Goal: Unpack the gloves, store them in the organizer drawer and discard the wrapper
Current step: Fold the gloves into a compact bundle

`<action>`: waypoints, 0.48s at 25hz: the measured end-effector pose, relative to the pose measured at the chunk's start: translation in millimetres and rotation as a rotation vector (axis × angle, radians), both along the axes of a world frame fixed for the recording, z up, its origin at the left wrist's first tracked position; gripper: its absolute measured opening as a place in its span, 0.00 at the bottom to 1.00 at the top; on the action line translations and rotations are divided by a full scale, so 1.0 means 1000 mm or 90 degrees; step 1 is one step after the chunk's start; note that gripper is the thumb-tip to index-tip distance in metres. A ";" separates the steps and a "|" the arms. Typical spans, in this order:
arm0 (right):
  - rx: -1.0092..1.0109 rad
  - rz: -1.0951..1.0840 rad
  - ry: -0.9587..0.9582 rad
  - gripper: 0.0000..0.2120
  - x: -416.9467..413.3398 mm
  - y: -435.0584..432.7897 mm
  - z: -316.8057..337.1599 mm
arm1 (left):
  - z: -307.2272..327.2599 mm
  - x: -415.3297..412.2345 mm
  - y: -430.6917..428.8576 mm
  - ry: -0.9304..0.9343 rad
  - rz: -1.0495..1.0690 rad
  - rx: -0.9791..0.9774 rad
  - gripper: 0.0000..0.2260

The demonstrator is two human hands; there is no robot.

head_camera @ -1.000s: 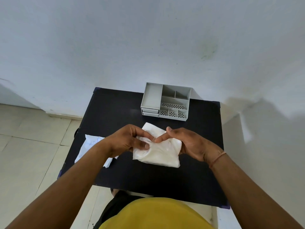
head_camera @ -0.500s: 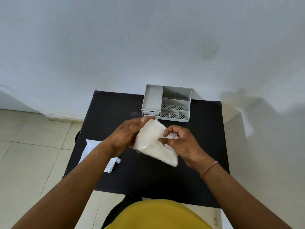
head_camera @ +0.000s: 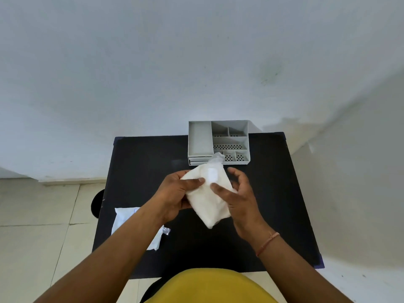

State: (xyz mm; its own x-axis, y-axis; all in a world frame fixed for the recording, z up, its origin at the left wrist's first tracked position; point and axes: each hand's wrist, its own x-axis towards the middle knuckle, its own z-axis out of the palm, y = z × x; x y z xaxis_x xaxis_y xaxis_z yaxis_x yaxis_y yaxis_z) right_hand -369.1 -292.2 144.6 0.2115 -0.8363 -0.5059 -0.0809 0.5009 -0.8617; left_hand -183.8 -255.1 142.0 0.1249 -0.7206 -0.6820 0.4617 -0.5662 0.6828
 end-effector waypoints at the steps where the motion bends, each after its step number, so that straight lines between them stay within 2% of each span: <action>1: 0.049 -0.035 -0.037 0.27 -0.001 -0.003 0.002 | 0.000 0.007 -0.001 -0.009 -0.016 -0.010 0.17; 3: 0.227 -0.121 -0.152 0.28 -0.007 -0.020 0.001 | 0.004 0.019 -0.003 -0.018 -0.061 -0.033 0.16; 4: 0.314 -0.125 -0.194 0.32 -0.010 -0.028 -0.002 | 0.006 0.025 -0.004 -0.020 -0.087 -0.043 0.16; 6: 0.401 -0.053 -0.246 0.39 -0.005 -0.031 -0.005 | 0.008 0.033 -0.007 -0.026 -0.150 -0.055 0.17; 9: 0.434 0.040 -0.345 0.40 0.013 -0.024 0.004 | 0.003 0.039 -0.014 -0.061 -0.223 -0.057 0.19; 10: 0.426 0.050 -0.362 0.38 0.017 -0.022 0.007 | 0.001 0.042 -0.016 -0.076 -0.236 -0.056 0.19; 12: 0.337 0.074 -0.296 0.28 0.022 -0.014 0.008 | -0.001 0.045 -0.018 -0.103 -0.240 -0.045 0.19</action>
